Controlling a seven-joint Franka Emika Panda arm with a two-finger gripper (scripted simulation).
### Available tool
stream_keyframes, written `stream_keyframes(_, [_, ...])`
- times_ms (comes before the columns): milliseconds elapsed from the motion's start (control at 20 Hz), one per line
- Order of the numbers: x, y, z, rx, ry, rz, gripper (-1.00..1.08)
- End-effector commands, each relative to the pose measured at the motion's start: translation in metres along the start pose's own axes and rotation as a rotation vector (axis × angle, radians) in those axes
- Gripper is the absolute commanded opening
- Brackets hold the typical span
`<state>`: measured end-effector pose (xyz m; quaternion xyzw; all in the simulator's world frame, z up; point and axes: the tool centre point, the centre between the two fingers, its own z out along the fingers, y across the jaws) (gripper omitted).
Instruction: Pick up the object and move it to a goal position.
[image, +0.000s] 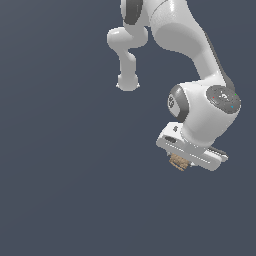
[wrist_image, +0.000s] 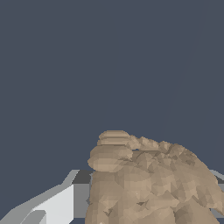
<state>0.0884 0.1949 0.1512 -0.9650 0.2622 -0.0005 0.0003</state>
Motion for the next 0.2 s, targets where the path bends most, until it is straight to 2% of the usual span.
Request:
stream_keyframes(0, [-0.0018,-0.0047,-0.0039,-0.001,0.000,0.002,-1.00])
stream_keyframes(150, [-0.0022,-0.0062,-0.0050,-0.001,-0.001,0.002,-1.00])
